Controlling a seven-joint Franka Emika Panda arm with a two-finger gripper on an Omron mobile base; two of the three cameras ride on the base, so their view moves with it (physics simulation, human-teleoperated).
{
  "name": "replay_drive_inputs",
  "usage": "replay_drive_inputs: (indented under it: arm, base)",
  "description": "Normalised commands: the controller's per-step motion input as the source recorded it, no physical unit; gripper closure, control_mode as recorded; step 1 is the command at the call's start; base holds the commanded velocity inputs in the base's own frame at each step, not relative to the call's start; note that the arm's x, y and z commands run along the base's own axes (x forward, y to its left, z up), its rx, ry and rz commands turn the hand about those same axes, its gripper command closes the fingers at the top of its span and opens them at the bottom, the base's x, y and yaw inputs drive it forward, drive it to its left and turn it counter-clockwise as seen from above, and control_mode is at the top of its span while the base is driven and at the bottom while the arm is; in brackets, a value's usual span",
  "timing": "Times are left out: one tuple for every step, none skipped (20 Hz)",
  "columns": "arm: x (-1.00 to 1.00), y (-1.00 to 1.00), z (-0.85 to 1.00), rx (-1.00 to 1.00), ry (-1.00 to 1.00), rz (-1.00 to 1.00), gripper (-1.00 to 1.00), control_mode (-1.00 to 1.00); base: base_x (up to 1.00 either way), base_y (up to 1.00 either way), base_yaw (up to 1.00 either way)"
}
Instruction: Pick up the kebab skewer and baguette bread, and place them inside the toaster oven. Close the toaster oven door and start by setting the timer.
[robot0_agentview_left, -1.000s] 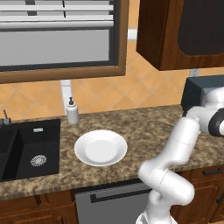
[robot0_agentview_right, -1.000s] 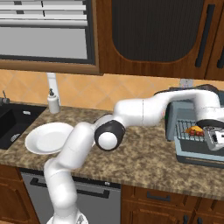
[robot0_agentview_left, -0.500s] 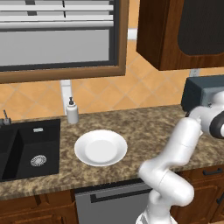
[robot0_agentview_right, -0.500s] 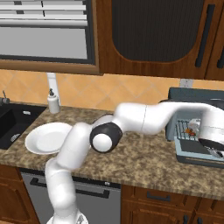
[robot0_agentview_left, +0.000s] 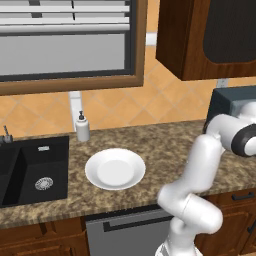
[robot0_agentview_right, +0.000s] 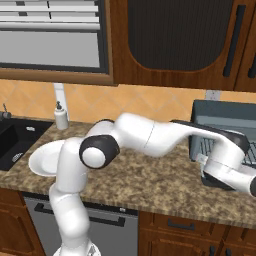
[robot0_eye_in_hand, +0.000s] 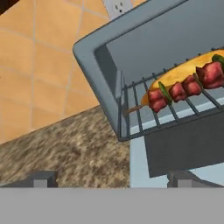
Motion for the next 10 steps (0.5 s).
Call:
replay_drive_inputs:
  arm:
    - [0.0,0.0,0.48,-0.15,-0.13,0.0,-1.0,-1.0]
    - [0.0,0.0,0.46,-0.14,-0.11,0.0,-1.0,-1.0]
    - [0.0,0.0,0.48,-0.13,-0.09,0.0,-1.0,-1.0]
    - [0.0,0.0,0.31,-0.16,-0.09,0.0,-1.0,-1.0]
    - [0.0,0.0,0.08,-0.2,-0.05,0.01,-1.0,-1.0]
    - [0.0,0.0,0.03,-0.22,-0.04,0.02,-1.0,-1.0]
    - [0.0,0.0,0.0,-0.25,-0.03,0.01,-1.0,-1.0]
    - [0.0,0.0,0.0,-0.27,-0.02,0.01,-1.0,-1.0]
    - [0.0,0.0,0.0,-0.25,0.0,0.01,-1.0,-1.0]
    - [-0.03,-0.1,0.0,-0.23,0.0,0.02,-1.0,-1.0]
  base:
    - [0.0,0.0,0.0]
    - [0.0,0.0,0.0]
    - [0.0,0.0,0.0]
    - [0.0,0.0,0.0]
    - [0.0,0.0,0.0]
    - [0.0,0.0,0.0]
    - [0.0,0.0,0.0]
    - [0.0,0.0,0.0]
    - [0.0,0.0,0.0]
    - [0.0,0.0,0.0]
